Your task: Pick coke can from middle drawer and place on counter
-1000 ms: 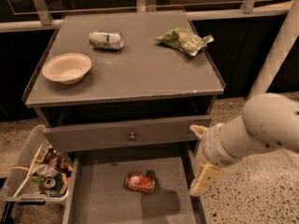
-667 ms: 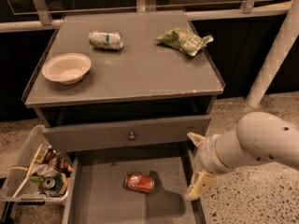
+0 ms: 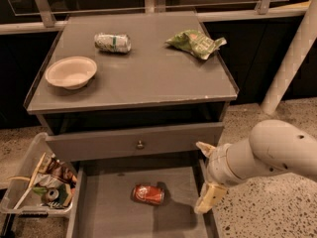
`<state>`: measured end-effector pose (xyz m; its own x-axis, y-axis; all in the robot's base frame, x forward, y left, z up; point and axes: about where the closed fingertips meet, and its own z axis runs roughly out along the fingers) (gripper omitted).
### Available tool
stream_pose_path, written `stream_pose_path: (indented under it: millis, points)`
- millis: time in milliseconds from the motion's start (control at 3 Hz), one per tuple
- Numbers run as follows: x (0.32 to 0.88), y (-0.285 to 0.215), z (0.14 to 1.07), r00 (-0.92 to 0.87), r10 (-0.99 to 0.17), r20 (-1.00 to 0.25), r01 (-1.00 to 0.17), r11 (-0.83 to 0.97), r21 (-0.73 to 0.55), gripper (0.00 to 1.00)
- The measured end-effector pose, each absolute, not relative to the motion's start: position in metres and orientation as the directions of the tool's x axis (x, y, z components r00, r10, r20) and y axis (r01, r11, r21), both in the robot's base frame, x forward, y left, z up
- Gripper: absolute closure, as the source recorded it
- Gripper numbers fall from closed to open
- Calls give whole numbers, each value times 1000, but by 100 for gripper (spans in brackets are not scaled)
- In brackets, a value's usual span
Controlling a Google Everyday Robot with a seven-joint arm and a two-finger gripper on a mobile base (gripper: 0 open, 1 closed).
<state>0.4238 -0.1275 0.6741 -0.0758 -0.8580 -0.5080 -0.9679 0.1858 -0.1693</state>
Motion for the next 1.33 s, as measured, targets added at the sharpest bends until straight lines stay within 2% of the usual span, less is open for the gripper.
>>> stream_pose_path:
  millis: [333,1000,1333]
  points:
    - [431,-109,647,-54,-824,-564,-971,175,-163,0]
    - [458,-85,568,-18,-735,-677,-943,237,-232,0]
    - [461,-76,523,-48,-708,-705,-948,256,-192,0]
